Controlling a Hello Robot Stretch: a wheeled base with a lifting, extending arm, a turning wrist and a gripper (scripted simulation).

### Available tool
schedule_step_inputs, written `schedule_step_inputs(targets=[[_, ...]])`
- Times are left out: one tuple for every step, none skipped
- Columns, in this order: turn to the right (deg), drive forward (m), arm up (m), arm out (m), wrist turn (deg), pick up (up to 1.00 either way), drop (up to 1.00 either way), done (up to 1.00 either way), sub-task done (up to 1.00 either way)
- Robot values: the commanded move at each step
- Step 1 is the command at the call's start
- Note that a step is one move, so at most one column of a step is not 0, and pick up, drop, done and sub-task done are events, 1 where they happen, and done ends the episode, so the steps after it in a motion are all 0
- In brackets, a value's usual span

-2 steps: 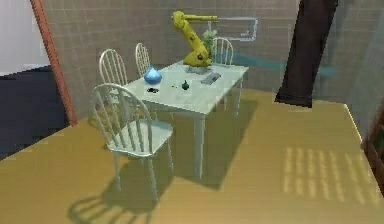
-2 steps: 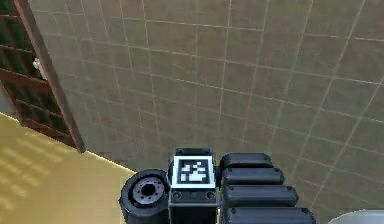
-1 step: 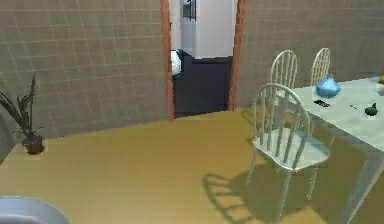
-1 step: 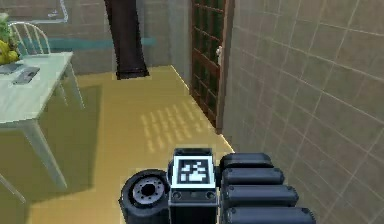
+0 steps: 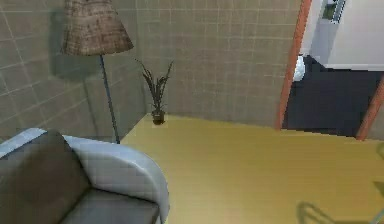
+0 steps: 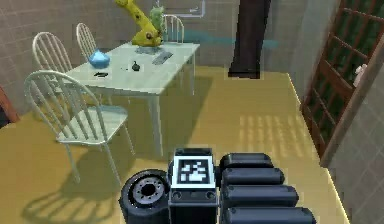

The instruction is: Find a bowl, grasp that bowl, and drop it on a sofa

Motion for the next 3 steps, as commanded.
schedule_step_inputs(targets=[[45.0, 0.0, 0.0, 0.0, 0.0, 0.0, 0.0, 0.0, 0.0], [45.0, 0.0, 0.0, 0.0, 0.0, 0.0, 0.0, 0.0, 0.0], [39.0, 0.0, 0.0, 0.0, 0.0, 0.0, 0.0, 0.0, 0.0]])
